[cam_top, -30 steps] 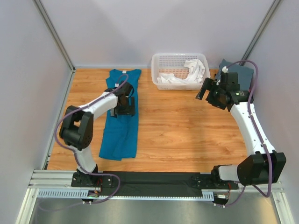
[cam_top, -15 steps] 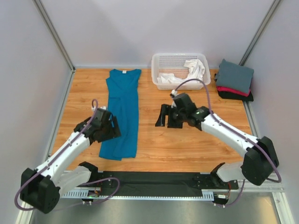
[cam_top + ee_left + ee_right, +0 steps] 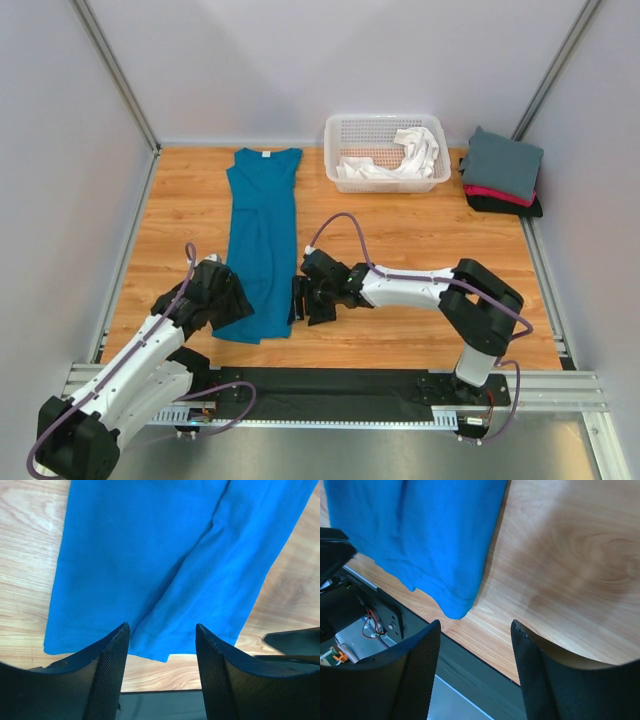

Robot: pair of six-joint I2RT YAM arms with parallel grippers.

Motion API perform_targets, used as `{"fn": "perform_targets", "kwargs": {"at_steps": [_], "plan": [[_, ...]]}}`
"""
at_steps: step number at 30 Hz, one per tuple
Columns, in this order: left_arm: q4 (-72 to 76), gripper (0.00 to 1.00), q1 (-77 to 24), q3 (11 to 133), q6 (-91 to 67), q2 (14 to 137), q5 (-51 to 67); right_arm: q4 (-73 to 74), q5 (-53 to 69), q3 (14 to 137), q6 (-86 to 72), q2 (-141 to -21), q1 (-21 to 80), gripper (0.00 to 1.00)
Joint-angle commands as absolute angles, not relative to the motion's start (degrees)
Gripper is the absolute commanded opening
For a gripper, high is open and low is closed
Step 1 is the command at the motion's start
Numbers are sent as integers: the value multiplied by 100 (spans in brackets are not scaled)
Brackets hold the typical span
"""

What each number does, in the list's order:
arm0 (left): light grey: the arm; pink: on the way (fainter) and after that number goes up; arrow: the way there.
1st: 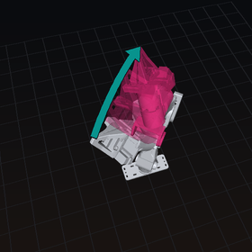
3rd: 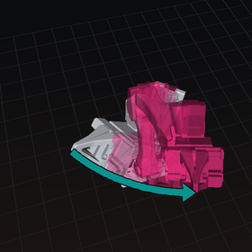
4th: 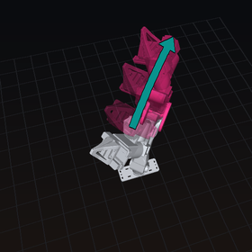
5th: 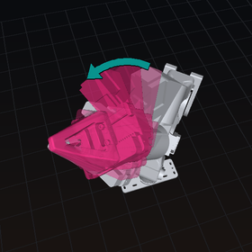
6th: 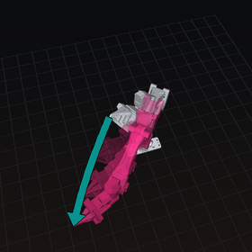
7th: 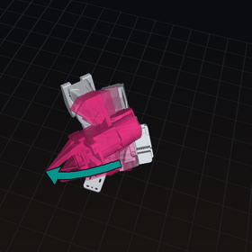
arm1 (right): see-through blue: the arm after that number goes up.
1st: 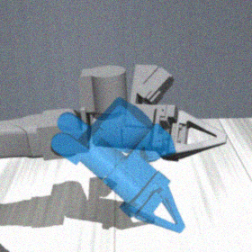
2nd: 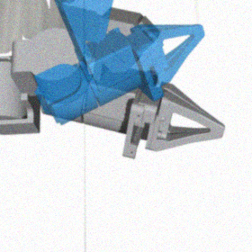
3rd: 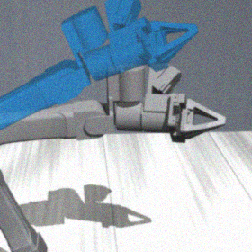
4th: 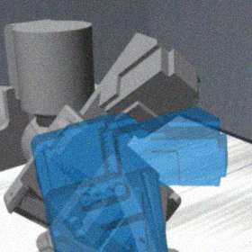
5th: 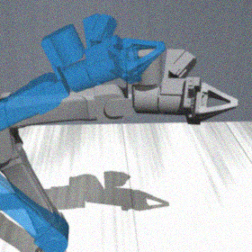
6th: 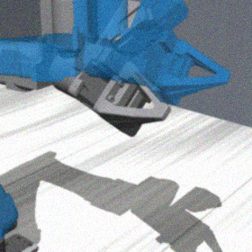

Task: Fold and stack the t-shirts
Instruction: Fold the tshirt

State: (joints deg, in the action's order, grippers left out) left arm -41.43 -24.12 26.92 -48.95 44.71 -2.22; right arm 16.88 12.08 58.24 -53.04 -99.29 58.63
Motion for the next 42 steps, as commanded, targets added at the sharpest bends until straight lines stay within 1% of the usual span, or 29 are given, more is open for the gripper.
{"fn": "perform_targets", "kwargs": {"at_steps": [1, 5, 10, 11, 14, 17, 18, 19, 24, 28, 36, 39, 42], "plan": [[-4236, 62, -2399, 2663, -5010, 4140, -439, 1169, 1116, 6073, -5695, -10212, 6090, 60], [-4280, 61, -2399, 2567, -5001, 4017, -413, 1055, 1116, 6152, -5792, -10441, 6161, 56], [-4324, 57, -2399, 2505, -4983, 3964, -422, 958, 1099, 6179, -5818, -10635, 6170, 46], [-4316, 56, -2399, 2487, -4983, 3964, -404, 949, 1073, 6170, -5818, -10652, 6170, 43], [-4307, 56, -2399, 2443, -5018, 3990, -413, 958, 1098, 6205, -5827, -10731, 6170, 29], [-4254, 55, -2399, 2391, -5019, 4025, -361, 993, 1169, 6258, -5792, -10810, 6170, 18], [-4263, 55, -2399, 2382, -5027, 4025, -299, 1063, 1178, 6275, -5775, -10828, 6170, 12], [-4280, 55, -2399, 2373, -5027, 4017, -273, 1142, 1186, 6284, -5757, -10819, 6170, 9], [-4202, 55, -2399, 2259, -5027, 3841, -80, 1861, 994, 6267, -5511, -10583, 6170, 0], [-4043, 52, -2399, 2092, -4975, 3788, 219, 1960, 870, 6082, -5423, -10354, 6170, 0], [-3779, 51, -2408, 1828, -4957, 3428, 650, 1907, 1037, 6056, -5432, -10503, 6170, 0], [-3709, 47, -2408, 1776, -4948, 3393, 782, 1916, 1028, 6047, -5423, -10494, 6170, 0], [-3691, 47, -2408, 1635, -5001, 3454, 817, 1942, 1028, 6091, -5414, -10520, 6170, 0]]}}
